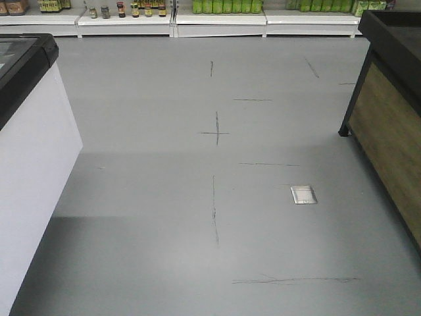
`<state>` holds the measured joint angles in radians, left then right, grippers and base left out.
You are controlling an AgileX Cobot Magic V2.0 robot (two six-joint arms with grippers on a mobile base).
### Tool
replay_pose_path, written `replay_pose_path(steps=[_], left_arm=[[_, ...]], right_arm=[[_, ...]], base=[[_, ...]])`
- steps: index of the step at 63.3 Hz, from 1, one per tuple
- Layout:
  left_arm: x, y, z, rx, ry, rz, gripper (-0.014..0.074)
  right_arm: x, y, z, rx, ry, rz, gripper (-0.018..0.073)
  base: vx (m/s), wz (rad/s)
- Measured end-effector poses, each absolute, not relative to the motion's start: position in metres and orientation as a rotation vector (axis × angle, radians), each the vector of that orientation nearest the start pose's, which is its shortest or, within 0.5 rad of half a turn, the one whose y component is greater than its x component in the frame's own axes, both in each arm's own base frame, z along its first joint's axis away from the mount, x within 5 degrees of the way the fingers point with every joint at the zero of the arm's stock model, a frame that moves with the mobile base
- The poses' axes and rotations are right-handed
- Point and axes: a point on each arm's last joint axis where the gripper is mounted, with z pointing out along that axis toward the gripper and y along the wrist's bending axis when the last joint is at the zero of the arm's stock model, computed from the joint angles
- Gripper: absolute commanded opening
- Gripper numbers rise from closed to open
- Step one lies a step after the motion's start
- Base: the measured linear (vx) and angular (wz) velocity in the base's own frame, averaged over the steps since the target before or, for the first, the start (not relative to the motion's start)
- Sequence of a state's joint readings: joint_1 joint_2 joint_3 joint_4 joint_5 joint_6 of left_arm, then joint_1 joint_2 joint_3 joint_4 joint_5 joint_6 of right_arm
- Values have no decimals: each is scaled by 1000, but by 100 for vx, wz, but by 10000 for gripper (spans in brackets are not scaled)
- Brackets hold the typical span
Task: Pick three apples into basket with both arms
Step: 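Drive the base forward along the aisle toward the produce table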
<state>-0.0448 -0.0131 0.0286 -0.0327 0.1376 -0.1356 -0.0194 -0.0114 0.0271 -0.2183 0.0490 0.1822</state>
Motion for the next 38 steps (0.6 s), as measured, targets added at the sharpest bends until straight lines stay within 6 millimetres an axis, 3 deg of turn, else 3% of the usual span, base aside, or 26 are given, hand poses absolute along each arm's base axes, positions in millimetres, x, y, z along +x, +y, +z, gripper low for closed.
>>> replay_pose_path(steps=[38], left_arm=[[56,-3,192,-97,1636,-167,-6]], right_arm=[[57,-2,200,-4,1547,-52,-5]], base=[[0,0]])
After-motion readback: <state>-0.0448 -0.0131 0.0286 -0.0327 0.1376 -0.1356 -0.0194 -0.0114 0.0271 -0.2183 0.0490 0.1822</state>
